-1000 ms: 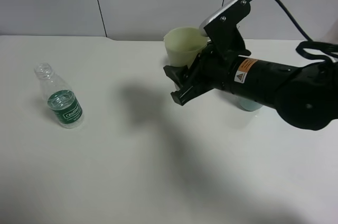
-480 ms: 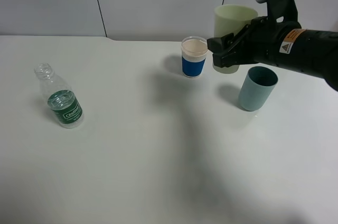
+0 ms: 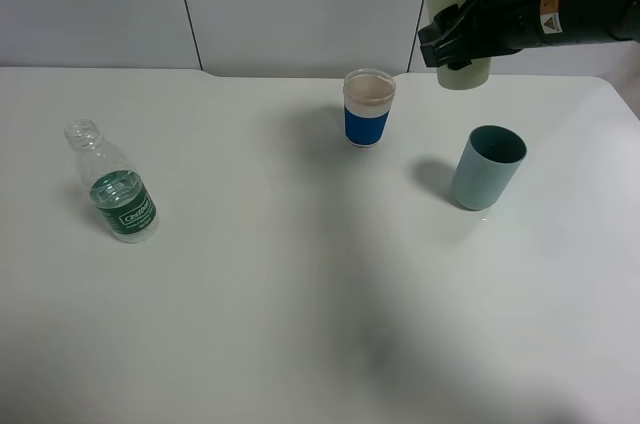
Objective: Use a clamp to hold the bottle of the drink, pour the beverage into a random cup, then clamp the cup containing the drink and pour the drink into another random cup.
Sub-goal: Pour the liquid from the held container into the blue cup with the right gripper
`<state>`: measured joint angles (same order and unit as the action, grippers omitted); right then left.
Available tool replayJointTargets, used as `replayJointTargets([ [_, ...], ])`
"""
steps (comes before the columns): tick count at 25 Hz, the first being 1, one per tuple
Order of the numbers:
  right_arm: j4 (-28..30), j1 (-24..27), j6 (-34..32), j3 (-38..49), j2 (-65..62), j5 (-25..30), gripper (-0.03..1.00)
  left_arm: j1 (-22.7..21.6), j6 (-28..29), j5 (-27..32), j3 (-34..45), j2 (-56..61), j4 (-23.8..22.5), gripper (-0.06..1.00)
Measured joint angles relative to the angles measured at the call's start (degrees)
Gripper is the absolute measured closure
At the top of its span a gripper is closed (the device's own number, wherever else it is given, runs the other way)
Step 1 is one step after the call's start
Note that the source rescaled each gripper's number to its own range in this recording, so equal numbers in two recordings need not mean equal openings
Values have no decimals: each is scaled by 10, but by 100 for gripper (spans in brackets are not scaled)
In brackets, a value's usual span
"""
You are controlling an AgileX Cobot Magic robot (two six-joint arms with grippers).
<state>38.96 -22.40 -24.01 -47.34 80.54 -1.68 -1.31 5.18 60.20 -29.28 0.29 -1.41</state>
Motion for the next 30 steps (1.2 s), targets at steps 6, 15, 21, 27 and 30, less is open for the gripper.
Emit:
replayJointTargets([
  [6, 172, 0, -140, -45, 37, 46, 97, 0, 0, 0, 0, 0, 0, -6],
  [15, 309, -14, -260, -109, 135, 90, 97, 0, 0, 0, 0, 0, 0, -6],
  [21, 378, -43, -262, -148, 175, 146, 97, 0, 0, 0, 0, 0, 1, -6],
  [27, 422, -55, -262, -164, 208, 181, 97, 0, 0, 0, 0, 0, 1, -6],
  [30, 438, -56, -262, -186, 238, 215, 97, 0, 0, 0, 0, 0, 1, -6],
])
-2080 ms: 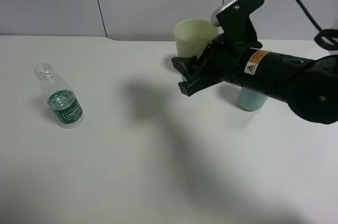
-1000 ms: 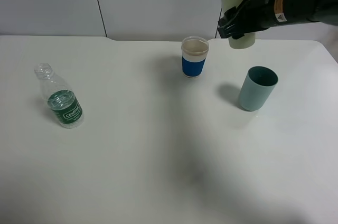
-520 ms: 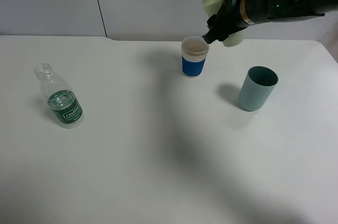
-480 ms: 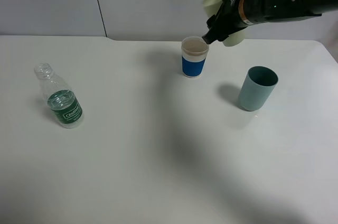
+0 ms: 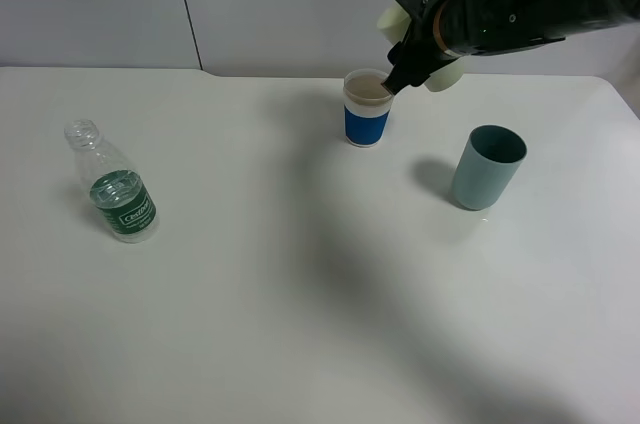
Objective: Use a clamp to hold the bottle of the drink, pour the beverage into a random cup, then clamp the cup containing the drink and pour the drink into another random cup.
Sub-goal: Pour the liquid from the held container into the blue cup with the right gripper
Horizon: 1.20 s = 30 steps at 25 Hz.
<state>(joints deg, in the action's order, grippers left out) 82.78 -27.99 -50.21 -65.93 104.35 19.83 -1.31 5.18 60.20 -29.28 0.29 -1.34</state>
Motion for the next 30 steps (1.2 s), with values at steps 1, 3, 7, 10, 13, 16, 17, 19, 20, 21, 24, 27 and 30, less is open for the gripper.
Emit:
replayJointTargets([
  [1, 0, 0, 0, 0, 0, 0, 97, 0, 0, 0, 0, 0, 0, -6],
  [3, 3, -1, 0, -5, 6, 6, 97, 0, 0, 0, 0, 0, 0, -6],
  [7, 16, -5, 2, -6, 13, 12, 97, 0, 0, 0, 0, 0, 0, -6],
  [10, 28, -6, 3, -13, 20, 28, 97, 0, 0, 0, 0, 0, 0, -6],
  [13, 32, -6, 5, -20, 27, 45, 97, 0, 0, 0, 0, 0, 0, -6],
  [16, 39, -6, 5, -28, 31, 57, 97, 0, 0, 0, 0, 0, 0, -6],
  [17, 43, -6, 5, -28, 33, 57, 97, 0, 0, 0, 0, 0, 0, -6],
  [19, 53, -6, 9, -28, 34, 57, 97, 0, 0, 0, 0, 0, 0, -6],
  [20, 53, -6, 9, -28, 34, 57, 97, 0, 0, 0, 0, 0, 0, -6],
  [21, 64, -6, 20, -28, 35, 57, 97, 0, 0, 0, 0, 0, 0, -6],
  [24, 75, -6, 49, -28, 39, 57, 97, 0, 0, 0, 0, 0, 0, -6],
  [27, 82, -6, 65, -28, 39, 57, 97, 0, 0, 0, 0, 0, 0, -6],
  [30, 85, -6, 74, -28, 39, 57, 97, 0, 0, 0, 0, 0, 0, -6],
])
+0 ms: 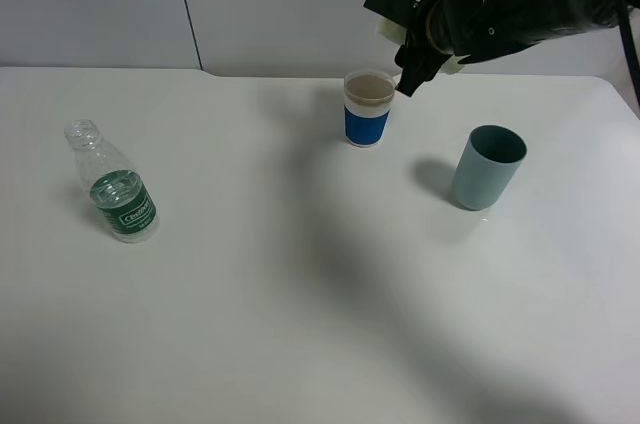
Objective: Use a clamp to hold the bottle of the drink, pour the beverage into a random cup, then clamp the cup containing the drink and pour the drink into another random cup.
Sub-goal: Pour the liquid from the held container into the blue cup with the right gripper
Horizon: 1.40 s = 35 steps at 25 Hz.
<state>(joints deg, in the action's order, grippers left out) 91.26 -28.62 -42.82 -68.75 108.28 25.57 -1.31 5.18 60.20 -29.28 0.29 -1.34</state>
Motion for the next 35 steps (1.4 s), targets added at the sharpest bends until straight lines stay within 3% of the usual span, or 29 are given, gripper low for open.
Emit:
replayJointTargets([
  [22, 69, -5, 53, 0, 0, 35, 97, 0, 0, 0, 0, 0, -1, -6],
  [35, 72, -6, 103, 0, 0, 46, 97, 0, 0, 0, 0, 0, 0, -6],
])
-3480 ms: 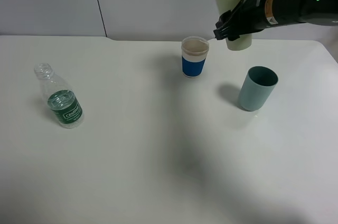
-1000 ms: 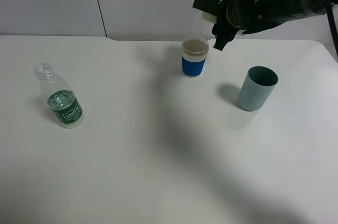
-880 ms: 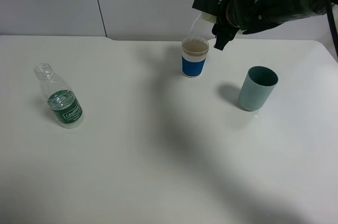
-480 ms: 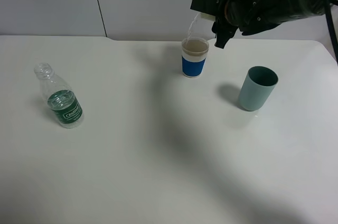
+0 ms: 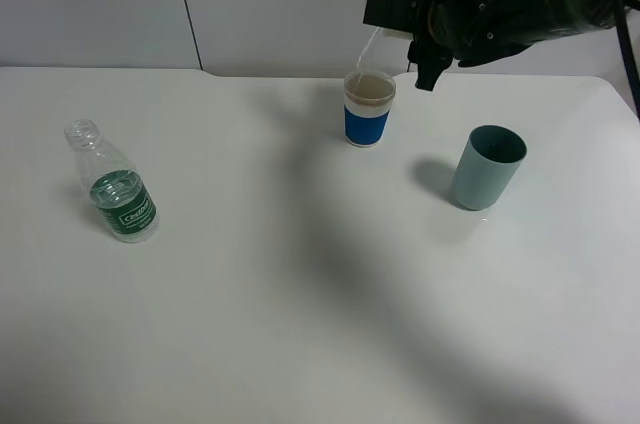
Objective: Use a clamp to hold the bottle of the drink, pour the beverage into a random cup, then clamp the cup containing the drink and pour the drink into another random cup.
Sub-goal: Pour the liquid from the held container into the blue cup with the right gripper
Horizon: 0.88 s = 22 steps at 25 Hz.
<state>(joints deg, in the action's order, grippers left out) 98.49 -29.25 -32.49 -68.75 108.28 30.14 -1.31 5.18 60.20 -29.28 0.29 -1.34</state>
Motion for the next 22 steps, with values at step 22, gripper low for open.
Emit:
replayJointTargets([
  [22, 0, 0, 43, 0, 0, 25, 97, 0, 0, 0, 0, 0, 0, -6],
])
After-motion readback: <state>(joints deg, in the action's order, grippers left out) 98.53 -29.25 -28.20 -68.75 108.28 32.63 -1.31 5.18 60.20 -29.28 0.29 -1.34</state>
